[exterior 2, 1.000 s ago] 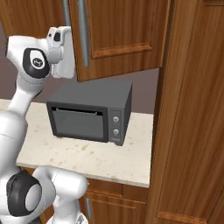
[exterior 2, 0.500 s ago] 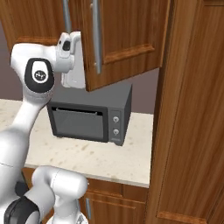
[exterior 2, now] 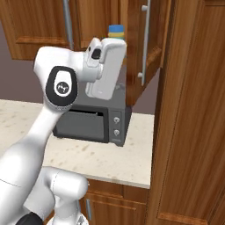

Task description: The dining table condiment station is running low on mayonnaise. Refill the condiment station by opening the cabinet and taking the mayonnaise from the cabinet and placing it on the dining table.

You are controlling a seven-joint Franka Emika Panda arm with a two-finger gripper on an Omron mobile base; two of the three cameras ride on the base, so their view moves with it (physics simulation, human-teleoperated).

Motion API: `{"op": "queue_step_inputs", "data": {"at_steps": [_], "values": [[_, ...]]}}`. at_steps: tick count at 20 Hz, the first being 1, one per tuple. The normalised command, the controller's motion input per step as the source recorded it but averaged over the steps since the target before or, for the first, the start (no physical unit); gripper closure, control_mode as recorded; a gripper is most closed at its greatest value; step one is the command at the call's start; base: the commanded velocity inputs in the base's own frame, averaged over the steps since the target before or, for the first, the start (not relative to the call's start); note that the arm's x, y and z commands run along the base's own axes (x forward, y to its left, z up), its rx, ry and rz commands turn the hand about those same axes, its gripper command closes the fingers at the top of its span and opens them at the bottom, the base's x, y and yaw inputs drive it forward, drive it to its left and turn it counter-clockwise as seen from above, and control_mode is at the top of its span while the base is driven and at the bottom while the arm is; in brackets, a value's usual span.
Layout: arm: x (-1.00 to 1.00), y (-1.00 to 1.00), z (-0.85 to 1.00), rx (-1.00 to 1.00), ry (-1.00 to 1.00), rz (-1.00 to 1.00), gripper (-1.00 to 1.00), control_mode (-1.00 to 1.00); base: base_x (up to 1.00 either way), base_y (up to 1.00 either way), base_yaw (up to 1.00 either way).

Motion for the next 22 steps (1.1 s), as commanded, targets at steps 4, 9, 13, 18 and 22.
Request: {"op": "queue_step_inputs", "data": {"at_steps": [4, 9, 13, 18, 22], "values": [[-0.39, -0.46, 0.0, 0.03, -0.04, -0.05, -1.0, -1.0, 0.0, 0.0, 0.0], [-0.14, 0.27, 0.0, 0.0, -0.05, 0.0, -1.0, -1.0, 0.0, 0.0, 0.0], [0.0, 1.0, 0.0, 0.0, -0.16, -0.02, -1.0, -1.0, 0.0, 0.0, 0.0], [0.07, 1.0, 0.0, 0.03, -0.26, -0.02, -1.0, -1.0, 0.0, 0.0, 0.0], [0.15, 0.98, 0.0, 0.2, -0.3, 0.01, -1.0, -1.0, 0.0, 0.0, 0.0]]}}
